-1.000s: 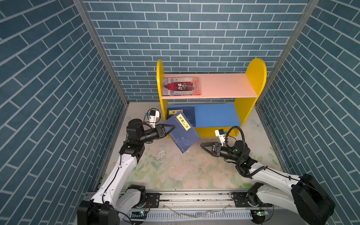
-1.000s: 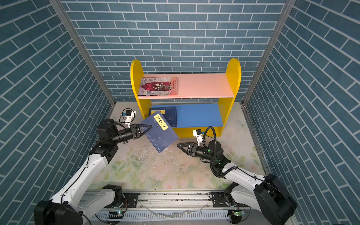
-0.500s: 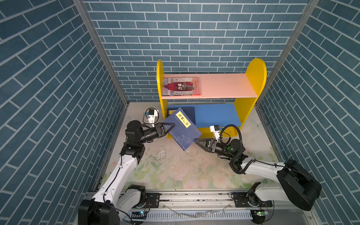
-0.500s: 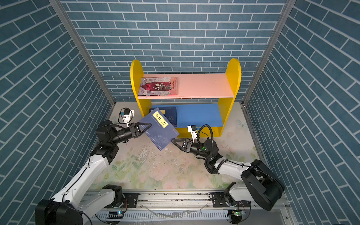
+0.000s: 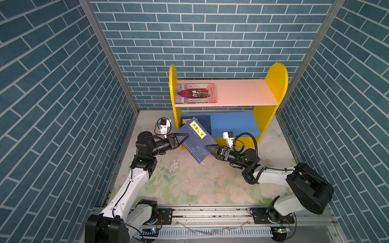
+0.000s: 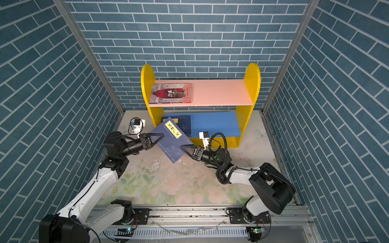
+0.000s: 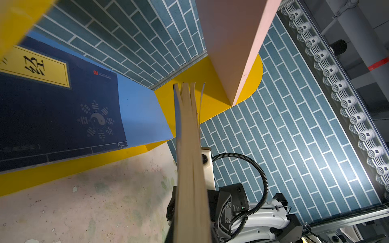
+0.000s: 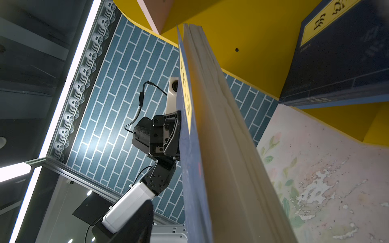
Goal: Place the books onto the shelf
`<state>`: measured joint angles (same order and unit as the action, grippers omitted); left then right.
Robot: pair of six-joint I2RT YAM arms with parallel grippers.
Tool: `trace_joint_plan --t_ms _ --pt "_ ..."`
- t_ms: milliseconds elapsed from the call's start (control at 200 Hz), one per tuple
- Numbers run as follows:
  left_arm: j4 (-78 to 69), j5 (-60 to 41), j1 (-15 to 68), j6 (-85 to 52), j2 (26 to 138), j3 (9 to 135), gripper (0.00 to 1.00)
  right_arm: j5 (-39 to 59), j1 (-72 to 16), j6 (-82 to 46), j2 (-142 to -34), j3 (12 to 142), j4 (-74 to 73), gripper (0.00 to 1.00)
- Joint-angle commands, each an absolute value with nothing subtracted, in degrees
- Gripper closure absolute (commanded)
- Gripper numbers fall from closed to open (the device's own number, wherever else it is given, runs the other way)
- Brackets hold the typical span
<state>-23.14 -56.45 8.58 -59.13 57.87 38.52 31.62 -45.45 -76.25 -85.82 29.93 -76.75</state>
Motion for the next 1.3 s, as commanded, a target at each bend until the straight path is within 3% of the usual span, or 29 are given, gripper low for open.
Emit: trace_joint_plan --t_ms 0,135,250,445,525,625,655,780,915,1055,1205,1295 --pt "-25.8 -56.8 8.5 -59.5 57.7 38.1 1.0 30.9 -46.6 -77.2 -87.8 32.9 -80.2 0.33" --pt "-25.5 -56.8 8.5 -59.4 57.7 38.1 1.0 30.8 -47.0 -77.0 -89.1 34.3 -80.2 0.4" --pt "-24.2 -56.5 8.5 -59.0 57.5 37.4 1.0 30.4 -47.1 -76.7 -89.2 34.4 -80.2 0.53" --pt "-20.0 -55.8 8.5 -57.4 56.5 35.2 1.0 30.7 -47.1 -76.3 -88.9 34.0 -80.2 1.0" --pt "-17.7 -56.1 8.5 -55.6 55.8 34.8 0.93 32.0 -46.8 -76.2 -88.7 34.0 -79.9 1.0" --pt "-10.7 -58.0 8.3 -48.9 54.0 35.6 0.71 34.7 -45.1 -76.7 -87.5 33.3 -79.7 1.0" --pt "-6.7 -59.0 8.2 -44.8 53.4 36.6 0.69 36.0 -44.2 -77.0 -86.9 32.9 -79.7 1.0" --pt "10.5 -65.2 8.0 -26.0 52.1 42.7 0.66 43.1 -39.1 -78.5 -83.2 30.7 -77.7 1.0" --pt "24.4 -73.5 8.0 -13.2 52.6 47.5 0.62 54.1 -34.4 -75.4 -76.6 30.8 -65.1 1.0" --pt "23.1 -78.4 8.0 -14.0 52.9 48.6 0.6 61.0 -31.7 -63.7 -67.7 33.2 -41.8 1.0" --pt "23.4 -75.4 8.0 -15.1 52.9 47.7 0.58 62.6 -30.3 -47.0 -57.9 38.1 -11.9 1.0" --pt "23.2 -75.1 8.0 -15.4 52.5 47.4 0.58 62.8 -29.7 -41.9 -54.3 40.4 -1.7 1.0"
